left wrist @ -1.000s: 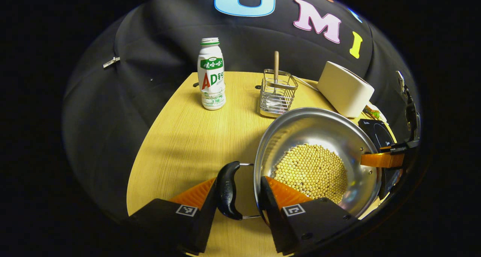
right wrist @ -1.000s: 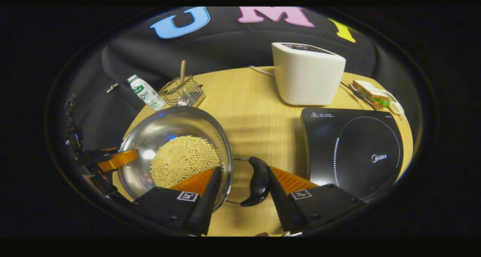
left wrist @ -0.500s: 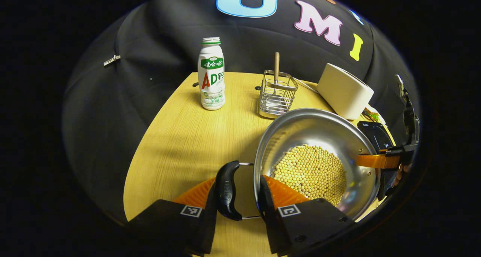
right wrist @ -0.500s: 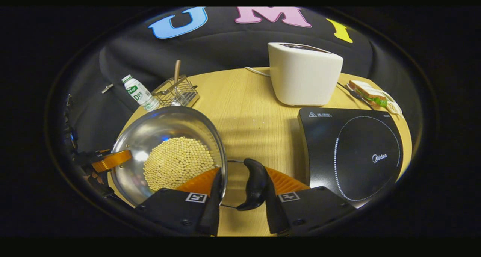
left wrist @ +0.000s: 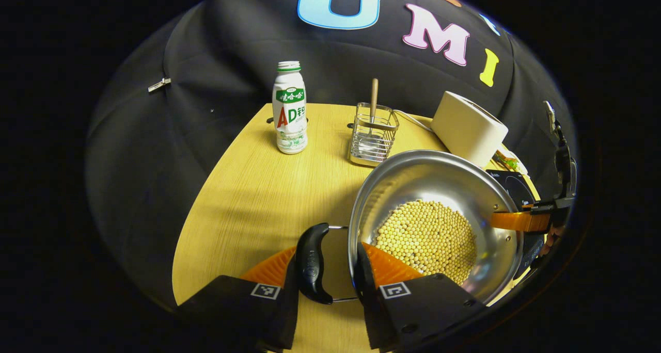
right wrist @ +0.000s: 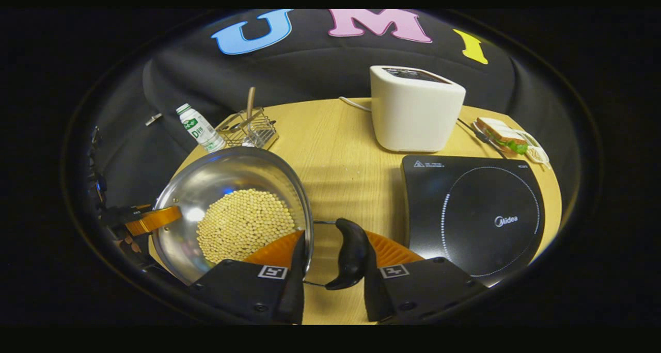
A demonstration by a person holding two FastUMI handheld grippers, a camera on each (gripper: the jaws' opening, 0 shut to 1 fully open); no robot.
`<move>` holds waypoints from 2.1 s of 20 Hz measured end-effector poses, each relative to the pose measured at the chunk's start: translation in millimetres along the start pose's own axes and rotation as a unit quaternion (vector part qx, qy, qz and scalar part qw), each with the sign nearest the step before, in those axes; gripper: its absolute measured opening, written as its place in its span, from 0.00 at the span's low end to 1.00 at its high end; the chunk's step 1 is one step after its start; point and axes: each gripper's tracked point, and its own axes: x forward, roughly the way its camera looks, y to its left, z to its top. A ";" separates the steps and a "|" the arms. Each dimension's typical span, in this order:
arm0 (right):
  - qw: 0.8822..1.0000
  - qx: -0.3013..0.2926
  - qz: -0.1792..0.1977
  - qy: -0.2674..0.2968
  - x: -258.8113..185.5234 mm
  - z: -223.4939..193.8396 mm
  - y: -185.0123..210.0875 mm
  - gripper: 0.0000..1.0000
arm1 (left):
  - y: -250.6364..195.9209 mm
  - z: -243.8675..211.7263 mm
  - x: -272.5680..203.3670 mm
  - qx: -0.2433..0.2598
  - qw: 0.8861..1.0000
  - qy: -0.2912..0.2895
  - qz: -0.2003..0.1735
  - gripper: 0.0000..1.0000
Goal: First push the handle of the pot to place it horizontally, then grasp the pot with both hands and set it on the induction cooktop.
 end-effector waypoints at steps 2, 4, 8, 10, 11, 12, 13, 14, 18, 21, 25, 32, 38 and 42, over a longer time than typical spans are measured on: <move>1.000 0.001 0.001 -0.003 -12.9 4.7 -4.4 0.50 | -8.3 4.4 -11.6 0.000 1.000 -0.002 0.000 0.55; 1.000 0.007 0.002 -0.007 -27.1 9.0 -11.7 0.50 | -19.6 11.0 -23.6 -0.001 1.000 -0.007 0.000 0.55; 1.000 0.013 -0.001 -0.016 -55.4 16.1 -34.9 0.49 | -49.5 20.3 -42.0 0.009 1.000 -0.010 -0.004 0.55; 1.000 0.009 -0.006 -0.022 -67.7 19.4 -50.1 0.49 | -67.2 22.9 -46.4 0.007 1.000 -0.010 -0.011 0.54; 1.000 0.010 -0.009 -0.024 -72.2 21.3 -59.0 0.49 | -76.1 24.0 -46.8 0.006 1.000 -0.009 -0.013 0.54; 1.000 0.013 -0.011 -0.025 -76.2 22.5 -67.3 0.49 | -85.7 24.1 -49.1 0.005 1.000 -0.009 -0.016 0.55; 0.999 0.015 -0.013 -0.027 -81.5 23.5 -75.8 0.49 | -95.0 26.4 -50.6 0.005 1.000 -0.008 -0.018 0.54; 0.999 0.017 -0.013 -0.028 -87.5 25.1 -84.3 0.49 | -104.0 28.4 -51.2 0.009 1.000 -0.009 -0.019 0.55; 0.998 0.035 -0.017 -0.041 -108.9 27.6 -125.7 0.49 | -148.5 40.3 -58.8 0.029 0.999 -0.015 -0.026 0.55; 0.997 0.047 -0.023 -0.048 -120.7 31.3 -163.9 0.49 | -185.0 47.8 -56.4 0.035 0.999 -0.016 -0.034 0.55; 0.997 0.050 -0.031 -0.046 -124.6 33.1 -210.5 0.49 | -231.2 46.5 -45.0 0.038 0.998 -0.014 -0.044 0.55; 0.996 0.057 -0.043 -0.045 -119.7 37.1 -273.4 0.49 | -290.8 47.9 -18.3 0.044 0.997 -0.008 -0.060 0.55; 0.996 0.065 -0.044 -0.043 -109.8 37.9 -308.2 0.49 | -323.6 49.1 -1.0 0.046 0.997 -0.004 -0.063 0.55; 0.996 0.070 -0.044 -0.039 -102.2 35.2 -323.5 0.49 | -337.4 47.7 9.7 0.050 0.997 0.001 -0.063 0.55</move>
